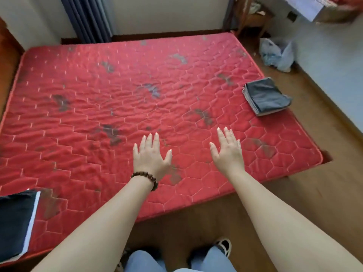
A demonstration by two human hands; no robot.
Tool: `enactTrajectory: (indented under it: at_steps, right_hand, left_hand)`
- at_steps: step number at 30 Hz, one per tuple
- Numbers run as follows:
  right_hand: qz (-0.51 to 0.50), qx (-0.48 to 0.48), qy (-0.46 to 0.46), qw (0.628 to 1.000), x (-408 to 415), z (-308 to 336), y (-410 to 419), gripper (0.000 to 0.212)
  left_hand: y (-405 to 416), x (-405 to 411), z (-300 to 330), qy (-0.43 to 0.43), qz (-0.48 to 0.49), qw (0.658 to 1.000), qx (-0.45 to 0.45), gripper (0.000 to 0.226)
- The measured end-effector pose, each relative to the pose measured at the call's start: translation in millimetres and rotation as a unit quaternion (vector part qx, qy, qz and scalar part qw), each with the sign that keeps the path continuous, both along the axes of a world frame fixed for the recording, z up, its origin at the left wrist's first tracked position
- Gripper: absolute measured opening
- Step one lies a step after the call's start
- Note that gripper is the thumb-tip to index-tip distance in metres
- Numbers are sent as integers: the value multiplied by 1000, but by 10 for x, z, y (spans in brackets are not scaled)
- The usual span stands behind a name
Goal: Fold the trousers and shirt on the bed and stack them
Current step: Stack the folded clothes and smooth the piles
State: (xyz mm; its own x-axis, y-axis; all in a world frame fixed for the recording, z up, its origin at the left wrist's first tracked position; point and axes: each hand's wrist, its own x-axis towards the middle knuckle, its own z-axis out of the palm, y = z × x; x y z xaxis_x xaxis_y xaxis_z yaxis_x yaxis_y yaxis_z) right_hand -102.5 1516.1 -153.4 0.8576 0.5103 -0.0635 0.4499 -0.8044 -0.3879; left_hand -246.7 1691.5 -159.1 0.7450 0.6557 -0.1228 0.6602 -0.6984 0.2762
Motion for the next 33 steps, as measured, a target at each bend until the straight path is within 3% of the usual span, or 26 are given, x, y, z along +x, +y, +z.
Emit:
enactTrajectory:
  at_steps: [9, 16, 26, 33]
  right_hand:
    - [-58, -12, 5, 998, 1668, -58, -2129, 59]
    - [-115, -13, 14, 993, 2487, -148, -3188, 57]
    - [-69, -49, 22, 996, 4049, -475, -3705, 56]
    - [-30, -52, 5, 998, 5365, -297, -3839, 55]
  left_hand:
    - [-1909, 1794, -75, 4, -50, 999, -11, 73]
    - [-2767, 2850, -98, 12, -94, 995, -29, 72]
    - [-3365, 4481, -398, -6, -71, 997, -24, 72]
    - [-3614, 5704, -329, -7, -22, 998, -50, 71]
